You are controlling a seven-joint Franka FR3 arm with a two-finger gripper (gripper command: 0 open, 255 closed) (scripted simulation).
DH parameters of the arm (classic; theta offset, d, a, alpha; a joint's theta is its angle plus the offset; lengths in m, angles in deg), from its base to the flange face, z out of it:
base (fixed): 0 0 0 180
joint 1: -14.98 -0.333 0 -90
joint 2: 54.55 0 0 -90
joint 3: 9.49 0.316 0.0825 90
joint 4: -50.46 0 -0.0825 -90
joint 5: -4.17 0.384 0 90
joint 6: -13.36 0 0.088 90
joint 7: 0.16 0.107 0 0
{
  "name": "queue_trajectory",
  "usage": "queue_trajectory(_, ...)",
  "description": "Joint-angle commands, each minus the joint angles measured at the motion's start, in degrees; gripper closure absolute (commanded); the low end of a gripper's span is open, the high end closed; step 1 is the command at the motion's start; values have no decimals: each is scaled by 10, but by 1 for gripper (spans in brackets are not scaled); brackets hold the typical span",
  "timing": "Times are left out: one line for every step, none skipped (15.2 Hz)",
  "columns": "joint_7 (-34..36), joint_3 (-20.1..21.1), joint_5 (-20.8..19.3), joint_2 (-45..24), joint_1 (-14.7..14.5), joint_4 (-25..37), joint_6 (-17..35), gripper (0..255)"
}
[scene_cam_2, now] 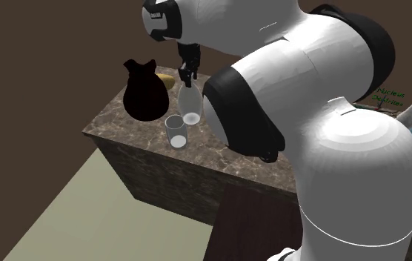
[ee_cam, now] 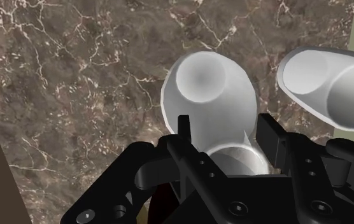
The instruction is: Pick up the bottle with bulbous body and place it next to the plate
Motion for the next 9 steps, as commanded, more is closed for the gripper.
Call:
queue_trajectory(1,-1,-2,2,0,8,-10,255)
queue_trajectory(2,-2,-3,4,1,14,-17,255)
queue_trajectory(3,-2,-4,5,1,20,-24,255)
queue_trajectory(3,-3,-5,6,2,27,-31,255)
queue_trajectory(4,-3,-5,7,3,33,-38,255)
queue_trajectory(5,-4,-6,8,3,40,-46,255)
queue_trajectory(5,-4,-7,8,4,47,-53,255)
queue_trajectory(6,-4,-7,9,5,54,-60,255)
queue_trajectory(6,-5,-8,9,6,61,-68,255)
